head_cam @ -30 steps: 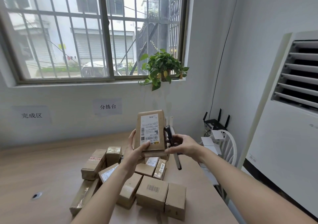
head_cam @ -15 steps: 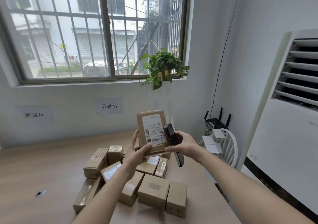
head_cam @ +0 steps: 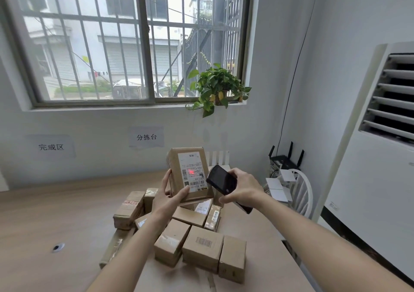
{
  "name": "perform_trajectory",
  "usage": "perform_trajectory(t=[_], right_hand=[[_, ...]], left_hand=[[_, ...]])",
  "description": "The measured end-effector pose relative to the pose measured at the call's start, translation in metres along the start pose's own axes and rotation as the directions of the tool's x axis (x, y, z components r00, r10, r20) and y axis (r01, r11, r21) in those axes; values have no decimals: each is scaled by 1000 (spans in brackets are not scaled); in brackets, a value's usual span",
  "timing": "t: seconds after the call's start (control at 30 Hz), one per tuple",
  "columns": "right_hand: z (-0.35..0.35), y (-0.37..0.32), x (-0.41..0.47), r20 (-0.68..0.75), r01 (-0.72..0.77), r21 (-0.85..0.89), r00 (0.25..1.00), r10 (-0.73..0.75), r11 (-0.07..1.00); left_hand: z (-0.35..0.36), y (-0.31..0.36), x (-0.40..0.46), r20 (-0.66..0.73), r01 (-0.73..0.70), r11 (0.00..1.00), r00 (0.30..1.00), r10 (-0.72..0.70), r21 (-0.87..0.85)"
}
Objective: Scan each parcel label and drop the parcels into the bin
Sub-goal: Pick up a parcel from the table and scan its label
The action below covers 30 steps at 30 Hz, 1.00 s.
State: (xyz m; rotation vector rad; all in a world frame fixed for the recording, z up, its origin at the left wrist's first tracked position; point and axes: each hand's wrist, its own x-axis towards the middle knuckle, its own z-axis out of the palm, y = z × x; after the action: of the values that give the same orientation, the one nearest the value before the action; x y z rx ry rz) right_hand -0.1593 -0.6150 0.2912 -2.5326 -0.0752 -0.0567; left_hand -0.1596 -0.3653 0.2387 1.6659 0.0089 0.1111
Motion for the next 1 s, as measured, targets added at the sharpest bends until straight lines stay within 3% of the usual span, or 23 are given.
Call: perform_trajectory(t=[0.37, 0.7, 1.0], right_hand=[[-12, -14, 6, 19, 86, -148, 996, -84, 985], [-7, -27, 14, 45, 147, -129, 989, -143, 981], [31, -52, 23, 148, 297, -128, 949, -278, 946]], left_hand=[[-49, 3, 6, -171, 17, 997, 985, -5, 70], [-78, 0, 5, -232, 41, 983, 973, 2, 178], [-88, -3, -22, -223, 48, 998, 974, -37, 44]])
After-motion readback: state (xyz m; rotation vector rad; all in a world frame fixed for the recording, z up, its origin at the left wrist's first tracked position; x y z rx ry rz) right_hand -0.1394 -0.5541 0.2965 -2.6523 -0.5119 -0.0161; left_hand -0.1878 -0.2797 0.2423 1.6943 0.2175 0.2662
